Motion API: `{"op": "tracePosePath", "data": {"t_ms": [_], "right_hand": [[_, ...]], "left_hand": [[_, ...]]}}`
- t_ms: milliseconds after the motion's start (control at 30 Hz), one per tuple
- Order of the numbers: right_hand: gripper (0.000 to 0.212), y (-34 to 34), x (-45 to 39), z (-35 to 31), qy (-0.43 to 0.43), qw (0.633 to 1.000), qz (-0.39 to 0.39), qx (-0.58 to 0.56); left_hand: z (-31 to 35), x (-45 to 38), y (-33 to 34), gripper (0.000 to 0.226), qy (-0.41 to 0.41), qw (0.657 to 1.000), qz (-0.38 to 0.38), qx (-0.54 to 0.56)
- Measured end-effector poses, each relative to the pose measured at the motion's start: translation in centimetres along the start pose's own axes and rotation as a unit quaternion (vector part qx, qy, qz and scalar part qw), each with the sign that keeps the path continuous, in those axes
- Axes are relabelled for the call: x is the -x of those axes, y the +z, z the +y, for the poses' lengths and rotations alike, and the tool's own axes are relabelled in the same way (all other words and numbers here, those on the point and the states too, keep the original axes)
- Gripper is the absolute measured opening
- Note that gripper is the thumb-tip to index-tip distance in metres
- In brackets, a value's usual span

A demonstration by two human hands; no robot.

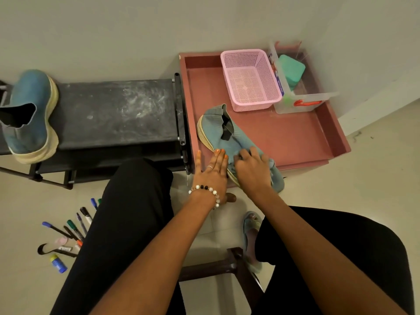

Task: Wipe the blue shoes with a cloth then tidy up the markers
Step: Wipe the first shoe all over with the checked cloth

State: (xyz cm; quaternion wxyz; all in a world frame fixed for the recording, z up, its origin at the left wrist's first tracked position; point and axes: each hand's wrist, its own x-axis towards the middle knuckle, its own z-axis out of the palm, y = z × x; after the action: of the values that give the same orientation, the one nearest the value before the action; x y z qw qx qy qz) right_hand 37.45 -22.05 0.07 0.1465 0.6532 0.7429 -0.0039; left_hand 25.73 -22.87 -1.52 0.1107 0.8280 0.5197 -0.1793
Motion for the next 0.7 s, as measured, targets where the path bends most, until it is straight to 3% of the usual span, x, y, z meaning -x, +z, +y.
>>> {"op": "tracePosePath", "data": {"t_ms": [167, 367, 500, 600, 700], "right_hand": [[0.031, -0.8, -4.0, -0.7, 0.004, 1.0, 0.015, -0.004], [0.038, 1.8, 2.1, 2.4, -0.019, 0.999, 0.013, 0.025], [0.019, 1.2, 3.6, 3.0, -0.021, 0.998, -0.015, 0.056], [0.029, -0.3, 1.6, 1.5, -0.02, 0.999, -0.045, 0.018], [0.032, -0.9, -1.7, -0.3, 0.004, 1.0, -0.014, 0.0]], "left_hand": [[0.1, 0.2, -0.3, 0.117, -0.001, 1.0, -0.012, -0.001], [0.3, 0.1, 0.0, 0.116, -0.017, 1.0, 0.001, -0.004], [0.7, 0.2, 0.2, 0.117, -0.022, 1.0, 0.009, 0.003], [0.5, 0.1, 0.0, 0.119, -0.016, 1.0, -0.001, 0.002], [0.4, -0.1, -0.2, 0.12, -0.009, 1.0, -0.014, -0.005]]}}
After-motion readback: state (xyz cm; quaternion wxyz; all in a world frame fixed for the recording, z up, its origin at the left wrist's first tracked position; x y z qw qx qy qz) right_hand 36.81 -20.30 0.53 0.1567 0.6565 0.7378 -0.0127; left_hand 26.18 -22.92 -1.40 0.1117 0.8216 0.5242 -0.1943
